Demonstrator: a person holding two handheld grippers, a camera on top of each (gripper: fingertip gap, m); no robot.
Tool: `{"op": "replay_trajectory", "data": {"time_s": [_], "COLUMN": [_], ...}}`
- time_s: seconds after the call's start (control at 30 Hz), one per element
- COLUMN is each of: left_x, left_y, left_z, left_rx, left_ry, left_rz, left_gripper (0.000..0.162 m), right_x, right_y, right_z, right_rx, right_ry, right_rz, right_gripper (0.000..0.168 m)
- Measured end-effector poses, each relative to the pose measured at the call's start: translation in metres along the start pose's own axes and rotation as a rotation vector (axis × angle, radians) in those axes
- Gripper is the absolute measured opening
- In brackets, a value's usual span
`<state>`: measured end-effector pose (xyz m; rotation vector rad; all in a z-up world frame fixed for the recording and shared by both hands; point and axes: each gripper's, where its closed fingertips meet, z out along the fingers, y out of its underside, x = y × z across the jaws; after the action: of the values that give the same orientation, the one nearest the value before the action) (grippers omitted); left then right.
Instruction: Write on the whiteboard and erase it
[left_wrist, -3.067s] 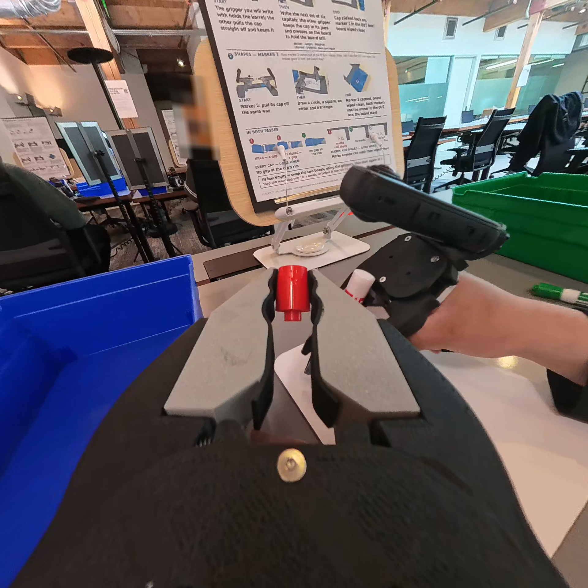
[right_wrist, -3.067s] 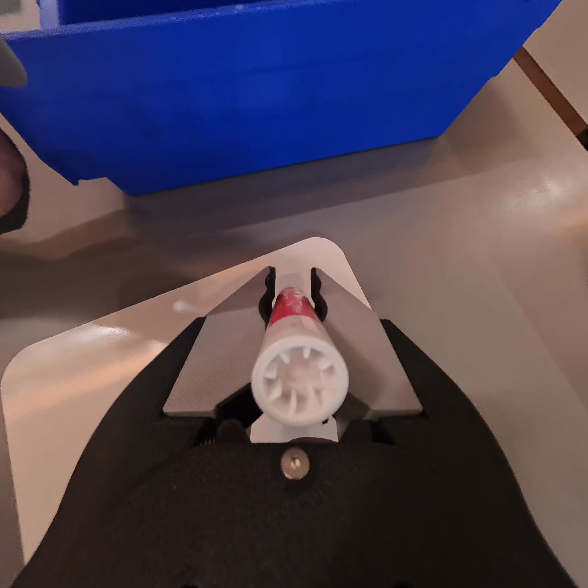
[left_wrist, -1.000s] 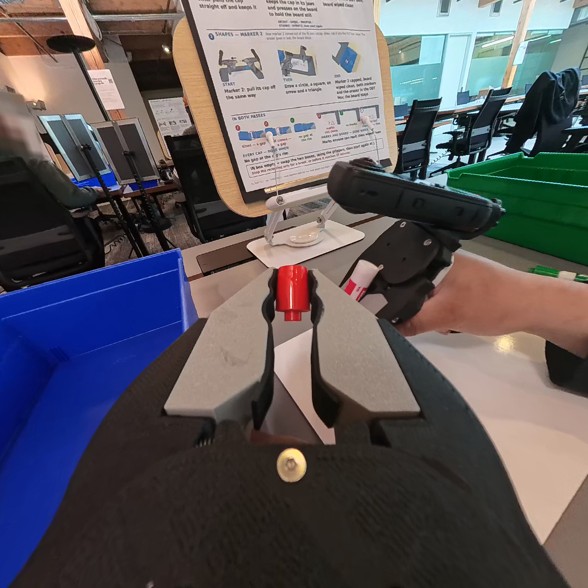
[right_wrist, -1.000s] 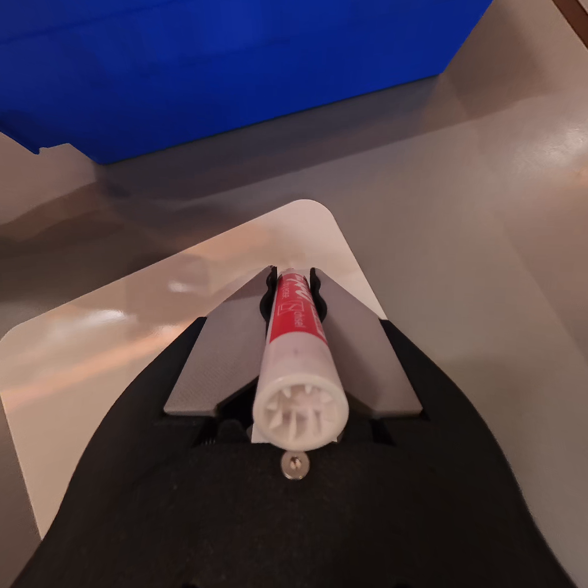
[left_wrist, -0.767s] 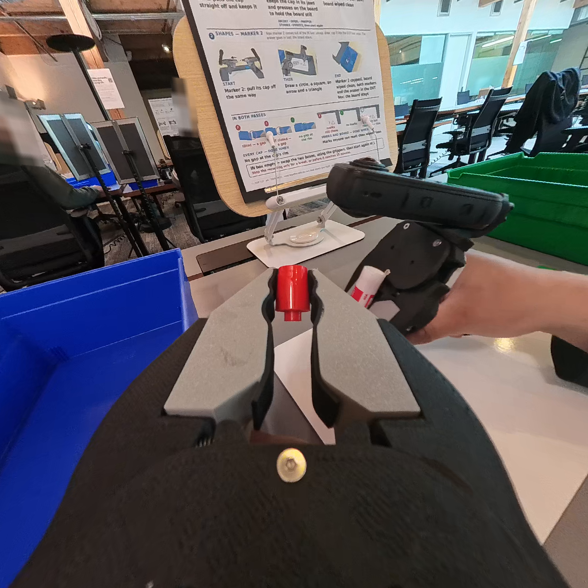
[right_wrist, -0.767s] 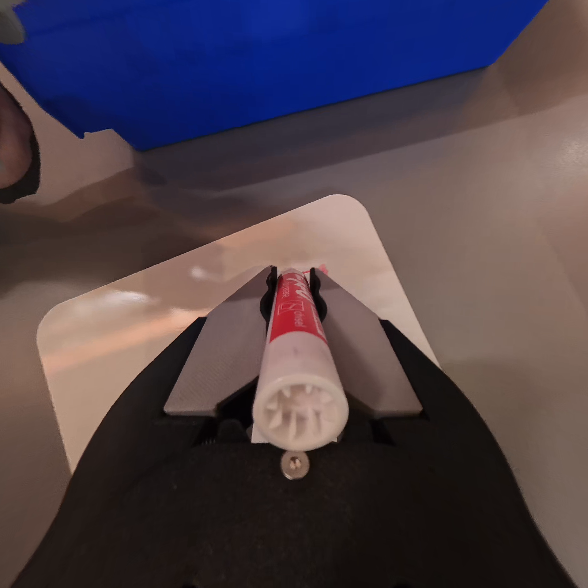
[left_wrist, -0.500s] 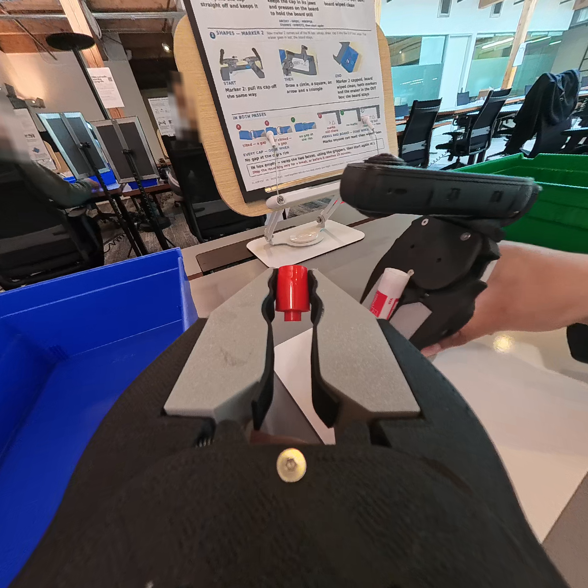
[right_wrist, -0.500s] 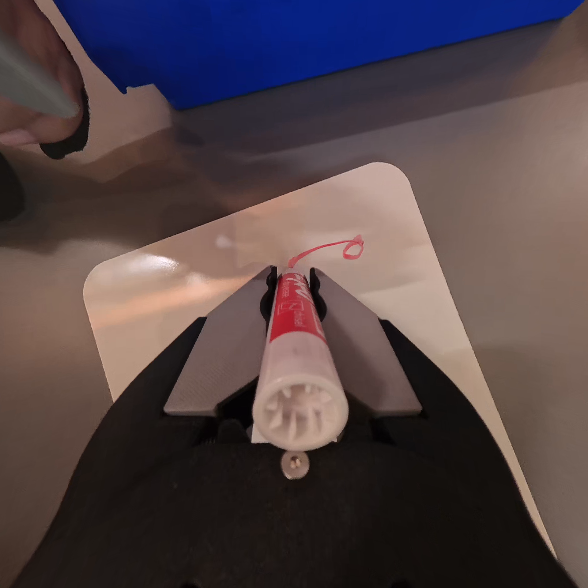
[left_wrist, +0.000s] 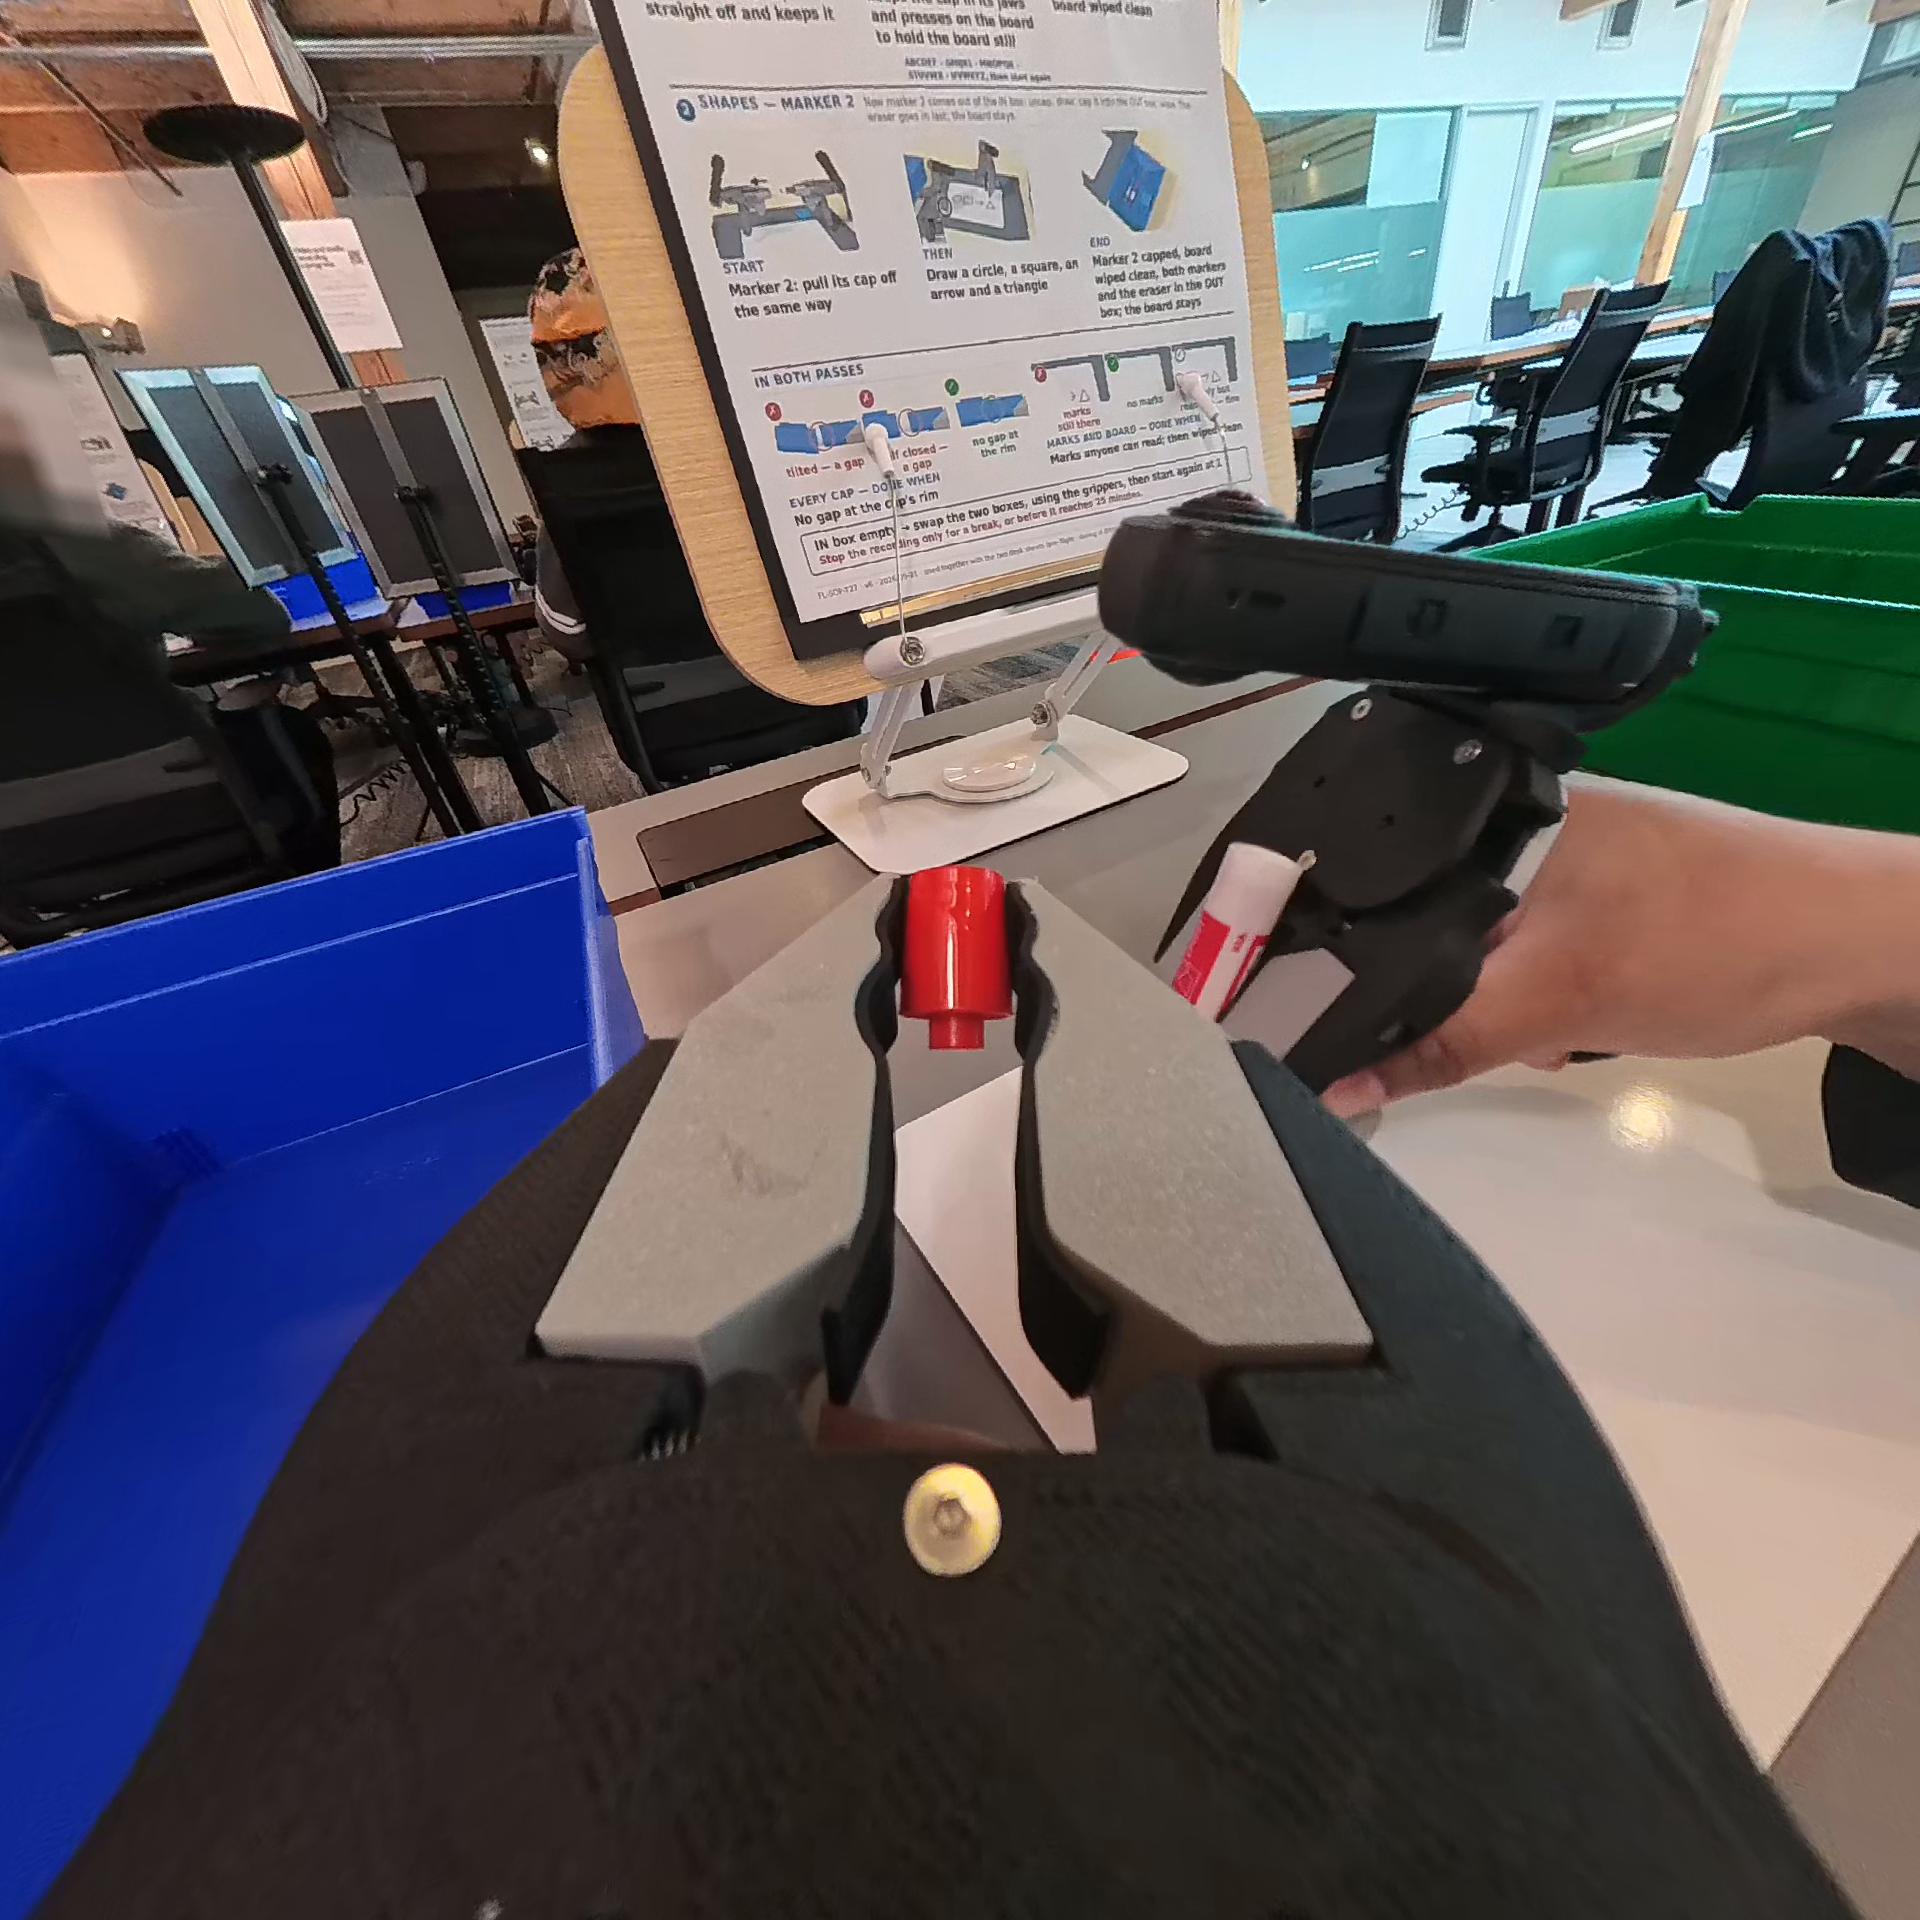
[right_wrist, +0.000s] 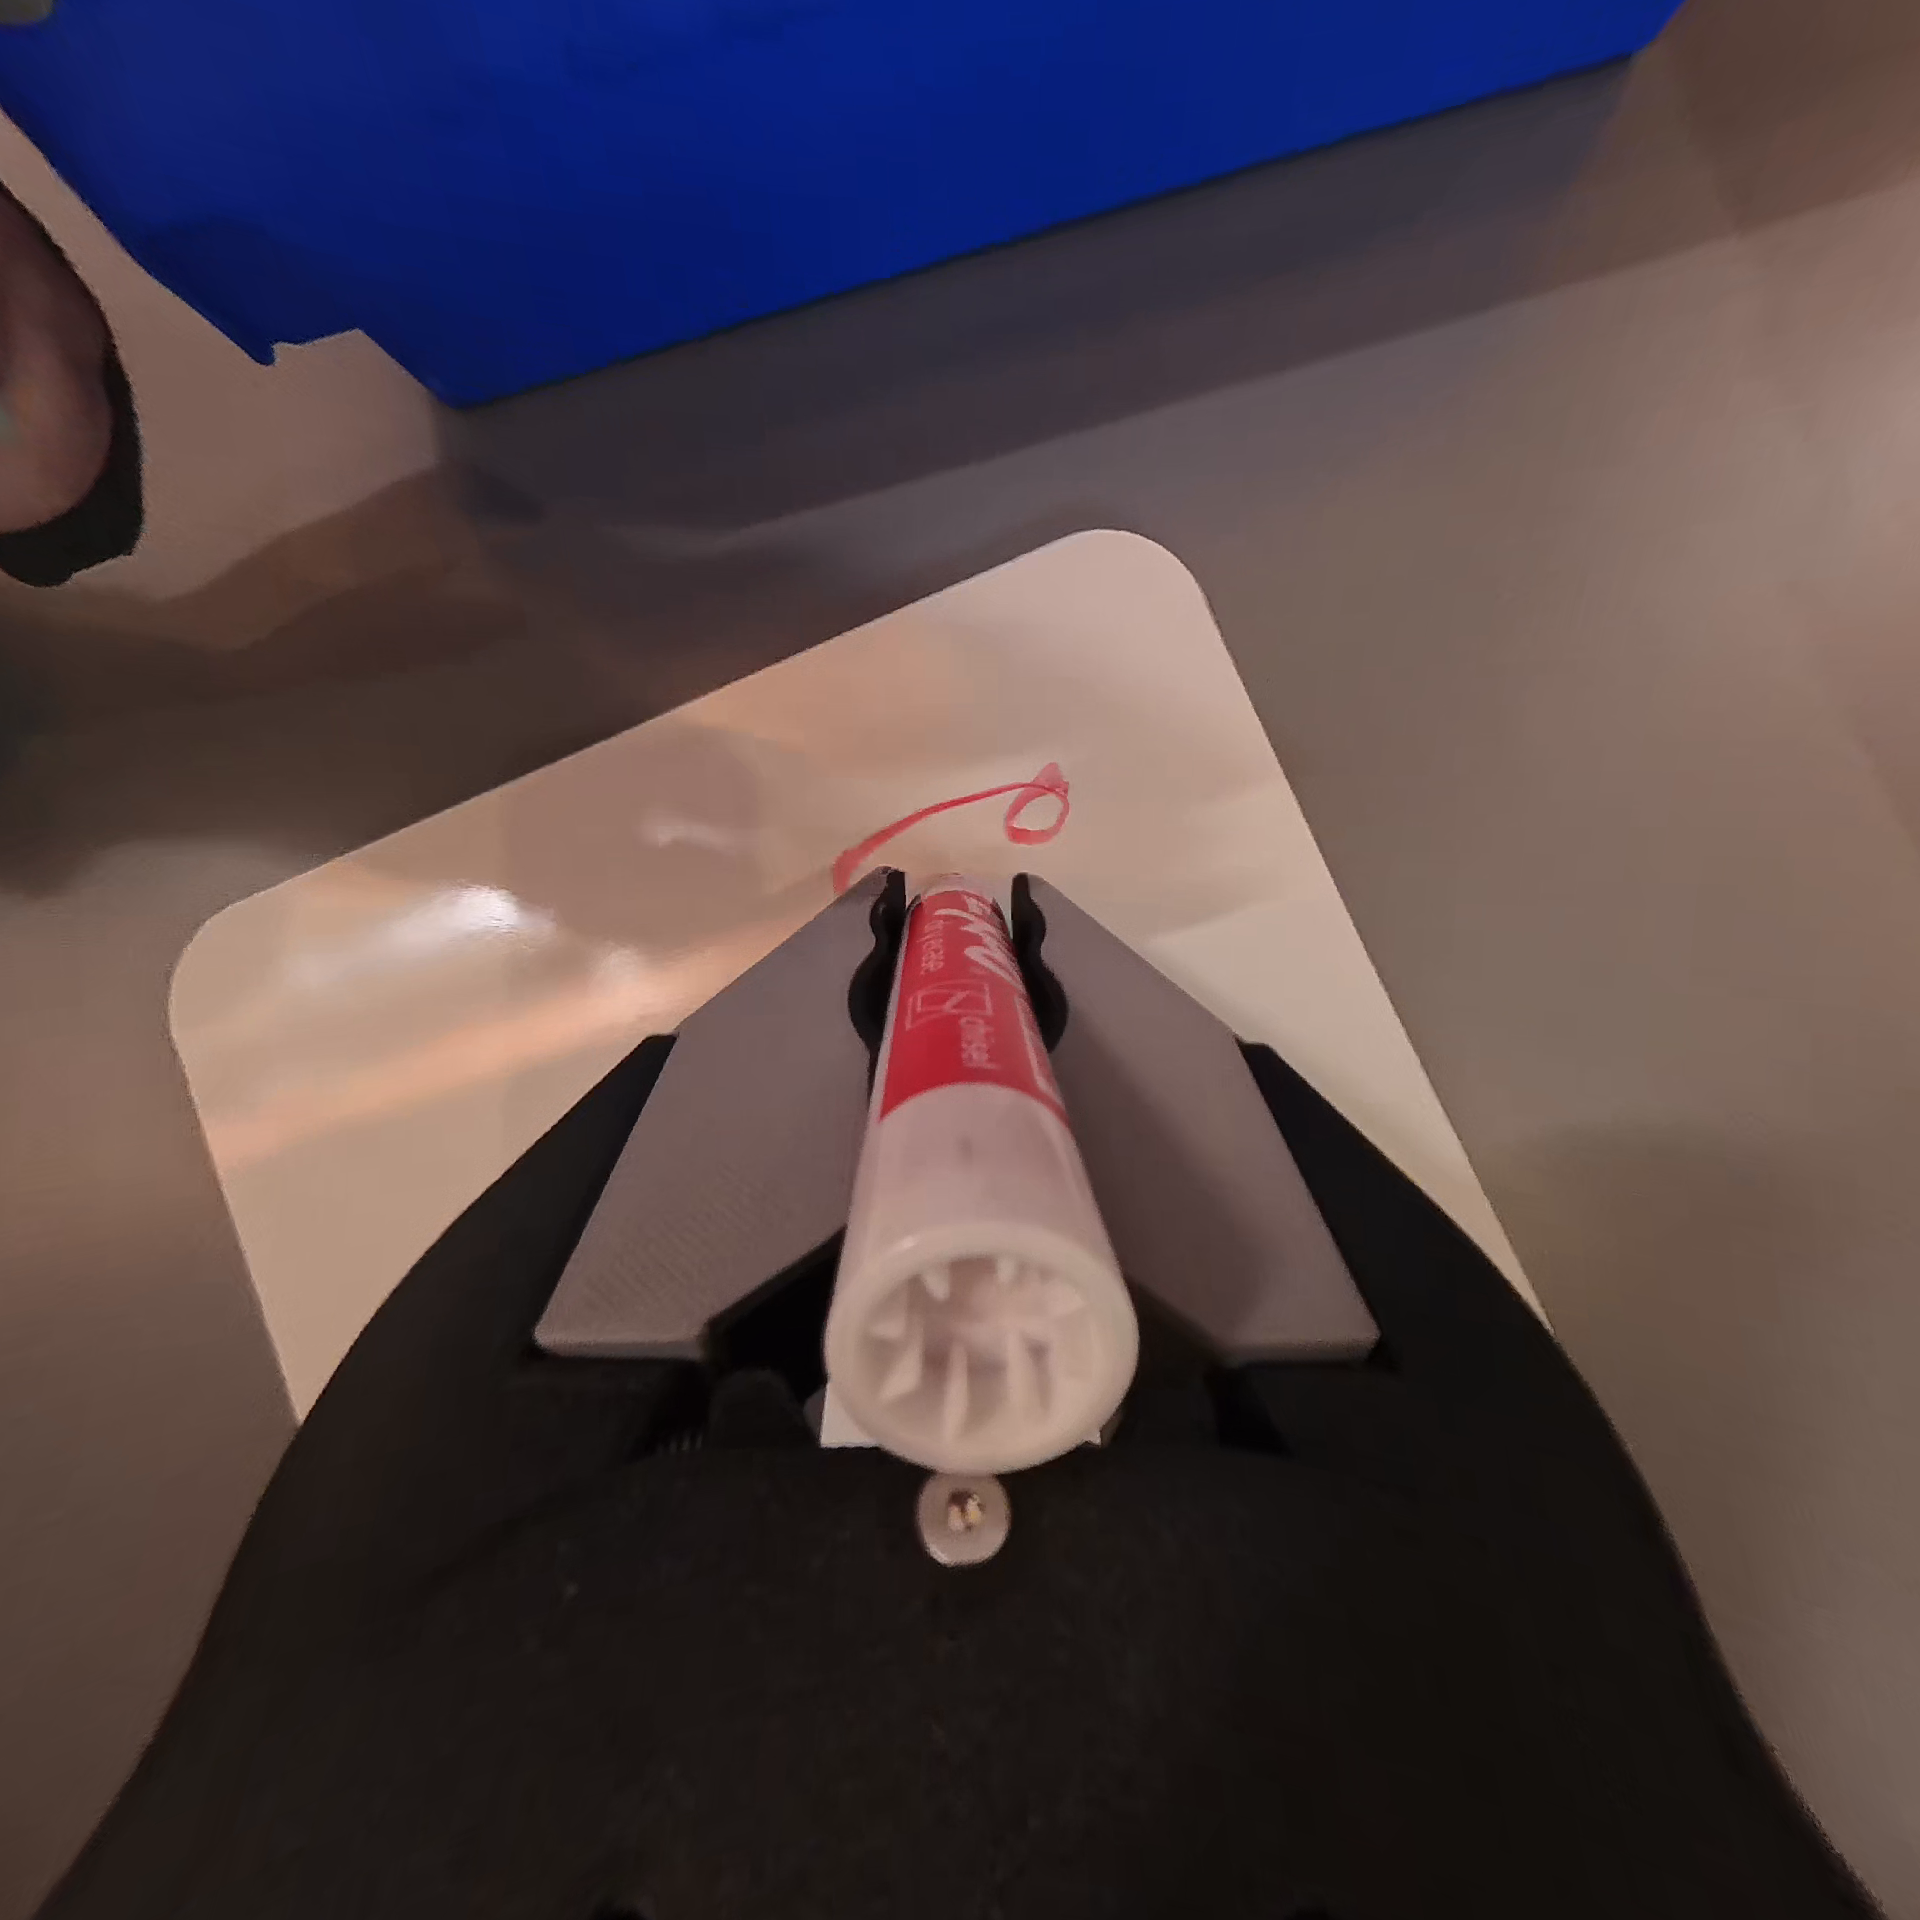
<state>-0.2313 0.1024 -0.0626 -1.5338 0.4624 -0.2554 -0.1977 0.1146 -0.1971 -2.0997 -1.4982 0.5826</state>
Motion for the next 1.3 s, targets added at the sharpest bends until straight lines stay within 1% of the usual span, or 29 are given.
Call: {"op": "replay_trajectory", "data": {"time_s": [0.1,0.23,0.37,0.5,0.63,0.93,1.3], "left_x": [0.000,0.000,0.000,-0.001,0.000,0.001,0.001], "left_y": [0.000,0.001,0.000,0.000,0.000,0.001,0.000], "left_z": [0.000,0.000,0.000,0.000,0.000,0.000,0.000], "left_rx": [-0.002,-0.003,-0.001,0.000,-0.001,-0.003,0.000], "left_ry": [0.000,0.000,-0.001,-0.001,-0.001,0.002,0.003], "left_rz": [-0.001,0.001,-0.001,-0.002,0.001,0.001,0.000], "left_gripper": [0.016,0.016,0.016,0.016,0.016,0.016,0.016], "right_x": [-0.014,-0.022,-0.014,0.006,0.017,0.020,0.022], "right_y": [-0.003,-0.002,-0.005,-0.008,0.000,0.002,-0.003], "right_z": [0.003,0.003,-0.002,-0.013,-0.012,-0.007,-0.008], "right_rx": [-0.010,-0.027,0.009,0.064,0.053,0.042,0.073], "right_ry": [-0.034,-0.029,-0.004,0.059,0.079,0.094,0.090], "right_rz": [-0.023,-0.053,-0.032,0.009,0.030,0.030,0.053], "right_gripper": [0.018,0.019,0.018,0.018,0.018,0.018,0.018]}}
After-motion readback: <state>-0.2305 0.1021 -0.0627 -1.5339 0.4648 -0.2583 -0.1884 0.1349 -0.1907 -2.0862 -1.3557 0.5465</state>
